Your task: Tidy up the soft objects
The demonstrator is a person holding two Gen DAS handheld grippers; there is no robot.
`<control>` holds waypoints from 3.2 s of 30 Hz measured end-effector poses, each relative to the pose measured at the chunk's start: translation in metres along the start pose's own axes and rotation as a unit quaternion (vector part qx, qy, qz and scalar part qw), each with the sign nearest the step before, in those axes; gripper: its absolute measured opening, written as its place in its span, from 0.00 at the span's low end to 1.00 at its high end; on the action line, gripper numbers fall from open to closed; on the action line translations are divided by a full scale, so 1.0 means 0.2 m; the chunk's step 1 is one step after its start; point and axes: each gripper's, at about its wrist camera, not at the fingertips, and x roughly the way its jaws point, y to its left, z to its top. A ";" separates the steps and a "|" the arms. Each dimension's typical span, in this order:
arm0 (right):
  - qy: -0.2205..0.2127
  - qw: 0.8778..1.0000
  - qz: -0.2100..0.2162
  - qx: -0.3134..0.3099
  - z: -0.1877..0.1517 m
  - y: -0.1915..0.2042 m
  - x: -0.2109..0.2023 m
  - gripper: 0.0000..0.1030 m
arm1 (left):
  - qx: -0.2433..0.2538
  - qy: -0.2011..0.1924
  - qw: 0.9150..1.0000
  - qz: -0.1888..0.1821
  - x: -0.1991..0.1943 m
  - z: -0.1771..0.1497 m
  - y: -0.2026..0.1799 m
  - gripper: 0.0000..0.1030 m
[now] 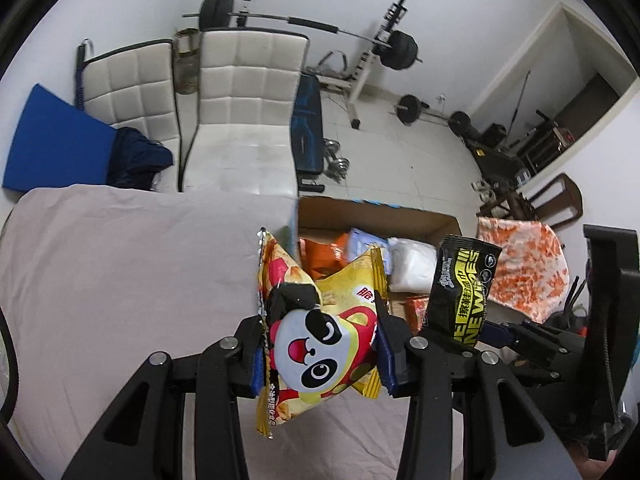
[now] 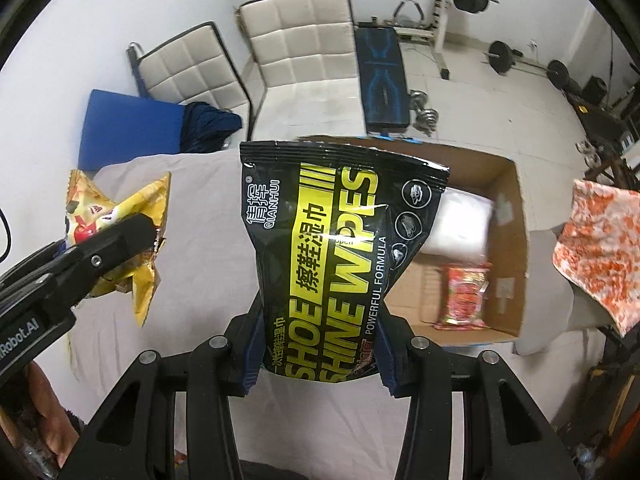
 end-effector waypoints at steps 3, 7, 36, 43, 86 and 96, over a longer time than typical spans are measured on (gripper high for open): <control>0.007 1.000 -0.008 0.009 0.00 -0.16 0.02 0.47 | 0.000 0.019 1.000 -0.001 0.11 0.02 -0.09 0.38; 0.030 0.999 -0.013 0.020 0.01 -0.30 0.16 0.48 | -0.009 0.068 0.998 -0.002 0.35 0.03 -0.15 0.38; 0.157 0.986 -0.025 0.045 0.07 -0.66 1.11 0.52 | -0.037 0.244 0.968 0.044 1.24 -0.12 -0.20 0.42; 0.154 0.986 -0.027 0.051 0.06 -0.69 1.10 0.55 | -0.018 0.223 0.973 0.062 1.15 -0.13 -0.27 0.53; -0.063 0.995 -0.055 0.050 -0.35 -0.78 -0.09 1.00 | 0.027 -0.038 0.991 0.128 -0.05 -0.34 -0.69 0.95; -0.145 0.986 -0.068 0.054 -0.70 -0.65 -0.70 1.00 | 0.050 -0.070 0.987 0.134 -0.57 -0.62 -0.82 0.95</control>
